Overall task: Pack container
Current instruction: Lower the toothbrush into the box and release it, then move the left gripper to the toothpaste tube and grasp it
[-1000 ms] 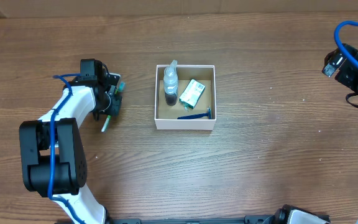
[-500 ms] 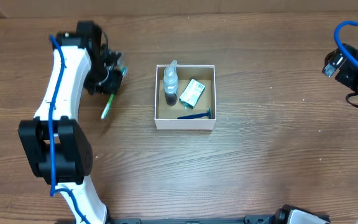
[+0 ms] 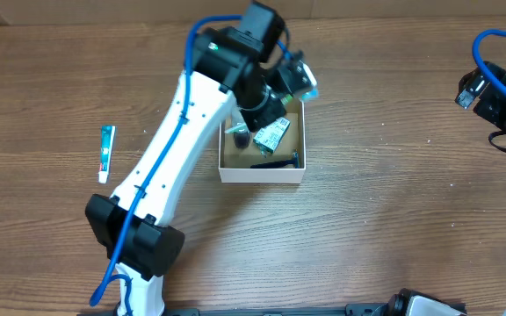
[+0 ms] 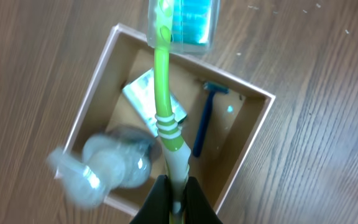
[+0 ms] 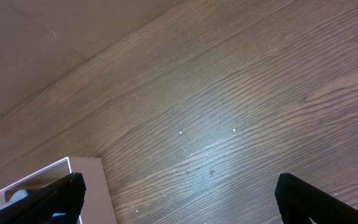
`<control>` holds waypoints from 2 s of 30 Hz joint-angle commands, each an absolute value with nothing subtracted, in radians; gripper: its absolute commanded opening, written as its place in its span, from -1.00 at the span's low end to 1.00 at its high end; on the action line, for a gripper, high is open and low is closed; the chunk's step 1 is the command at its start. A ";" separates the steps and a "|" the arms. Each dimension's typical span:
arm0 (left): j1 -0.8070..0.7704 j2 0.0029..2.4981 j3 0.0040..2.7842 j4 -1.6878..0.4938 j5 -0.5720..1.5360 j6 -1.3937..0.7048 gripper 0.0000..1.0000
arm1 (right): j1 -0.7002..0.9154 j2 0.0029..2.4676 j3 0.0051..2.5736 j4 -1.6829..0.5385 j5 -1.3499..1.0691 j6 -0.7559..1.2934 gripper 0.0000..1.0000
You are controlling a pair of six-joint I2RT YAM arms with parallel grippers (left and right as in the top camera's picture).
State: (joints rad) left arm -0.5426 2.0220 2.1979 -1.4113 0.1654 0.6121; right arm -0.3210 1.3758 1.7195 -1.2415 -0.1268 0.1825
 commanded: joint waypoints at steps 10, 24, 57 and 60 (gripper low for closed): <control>-0.542 2.179 1.995 -1.399 0.176 0.883 -0.41 | -0.324 1.377 1.739 -1.235 -0.133 0.183 1.00; -0.483 2.102 2.357 -1.619 0.070 0.561 0.14 | -0.324 1.377 1.739 -1.235 -0.133 0.183 1.00; 0.316 1.835 1.363 -0.937 -0.002 0.112 0.79 | -0.324 1.377 1.739 -1.235 -0.133 0.183 1.00; 0.316 1.892 1.362 -0.884 -0.008 0.121 0.82 | -0.324 1.377 1.739 -1.235 -0.133 0.183 1.00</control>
State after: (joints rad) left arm 0.3103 1.8290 1.3785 -0.9134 0.0162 0.1066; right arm -0.3210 1.3758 1.7195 -1.2419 -0.1272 0.1829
